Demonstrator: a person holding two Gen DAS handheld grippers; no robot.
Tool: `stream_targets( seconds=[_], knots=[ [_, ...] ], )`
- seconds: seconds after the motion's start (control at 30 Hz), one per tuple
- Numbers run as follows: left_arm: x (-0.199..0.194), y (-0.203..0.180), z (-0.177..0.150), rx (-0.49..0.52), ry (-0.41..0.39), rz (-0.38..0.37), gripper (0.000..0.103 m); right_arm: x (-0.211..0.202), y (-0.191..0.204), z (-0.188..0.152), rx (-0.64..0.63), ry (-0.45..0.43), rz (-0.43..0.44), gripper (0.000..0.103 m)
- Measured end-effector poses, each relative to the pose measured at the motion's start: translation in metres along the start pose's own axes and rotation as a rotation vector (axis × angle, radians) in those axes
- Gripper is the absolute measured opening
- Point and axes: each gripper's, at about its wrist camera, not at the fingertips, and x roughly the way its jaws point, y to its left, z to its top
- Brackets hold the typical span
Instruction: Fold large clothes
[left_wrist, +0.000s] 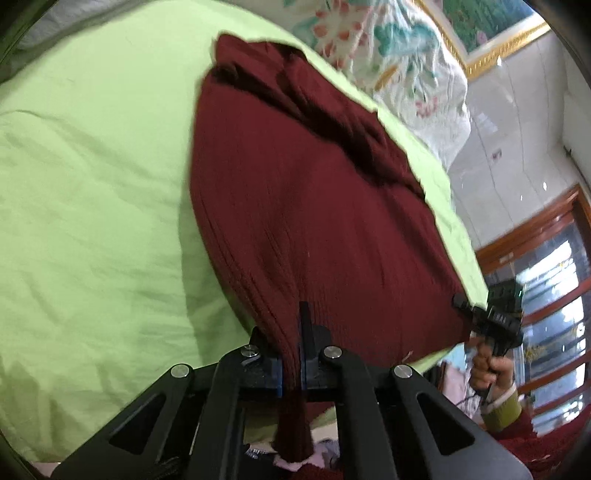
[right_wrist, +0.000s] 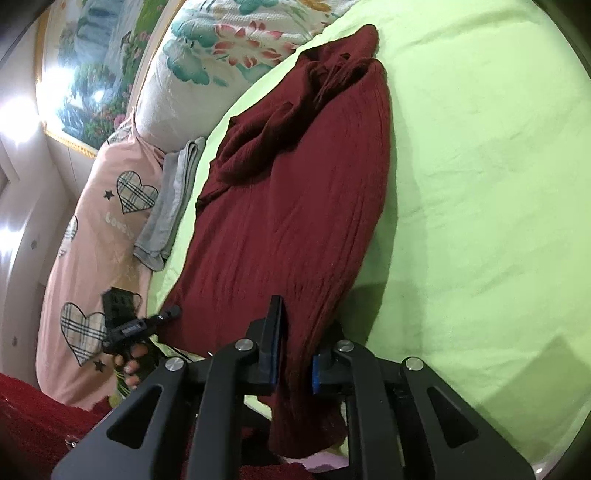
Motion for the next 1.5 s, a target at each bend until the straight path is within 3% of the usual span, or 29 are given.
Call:
stream_targets(
  seconds=[0.1,0.2,0.37,0.63,0.87,1.0,1.1,1.2,1.27,1.4,1.47,1.5],
  knots=[
    [-0.015,0.004,0.004,-0.019,-0.063,-0.014,0.003,0.001,0.001,0.0,-0.003,0.012,0.013,0.009],
    [-0.021,-0.003,0.011,-0.018,-0.092,-0.037,0.003,-0.001,0.008,0.004,0.0,0.006,0.083,0.008],
    [-0.027,-0.022,0.035,0.006,-0.135,-0.064,0.003,-0.013,0.025,0.028,-0.005,-0.072,0.195,0.008],
    [-0.03,-0.059,0.128,0.075,-0.266,-0.054,0.003,-0.017,0.037,0.107,-0.026,-0.178,0.203,0.007],
    [0.004,-0.074,0.237,0.129,-0.339,0.052,0.003,0.018,0.034,0.218,-0.049,-0.209,0.077,0.007],
    [0.056,-0.053,0.297,0.075,-0.327,0.117,0.003,0.055,0.01,0.271,0.024,-0.212,-0.009,0.007],
    [0.098,-0.031,0.322,0.053,-0.287,0.195,0.003,0.087,-0.017,0.294,0.076,-0.186,-0.094,0.007],
    [0.135,-0.007,0.334,0.02,-0.228,0.239,0.003,0.116,-0.04,0.299,0.113,-0.134,-0.18,0.007],
    [0.152,0.004,0.336,0.018,-0.199,0.249,0.003,0.122,-0.05,0.296,0.126,-0.132,-0.168,0.007],
    [0.157,0.015,0.335,-0.011,-0.177,0.224,0.007,0.114,-0.052,0.293,0.146,-0.157,-0.128,0.008],
    [0.149,0.016,0.328,-0.03,-0.185,0.197,0.012,0.106,-0.046,0.29,0.144,-0.171,-0.146,0.011],
    [0.142,0.013,0.324,-0.031,-0.193,0.191,0.016,0.101,-0.041,0.289,0.138,-0.188,-0.167,0.018]
  ],
)
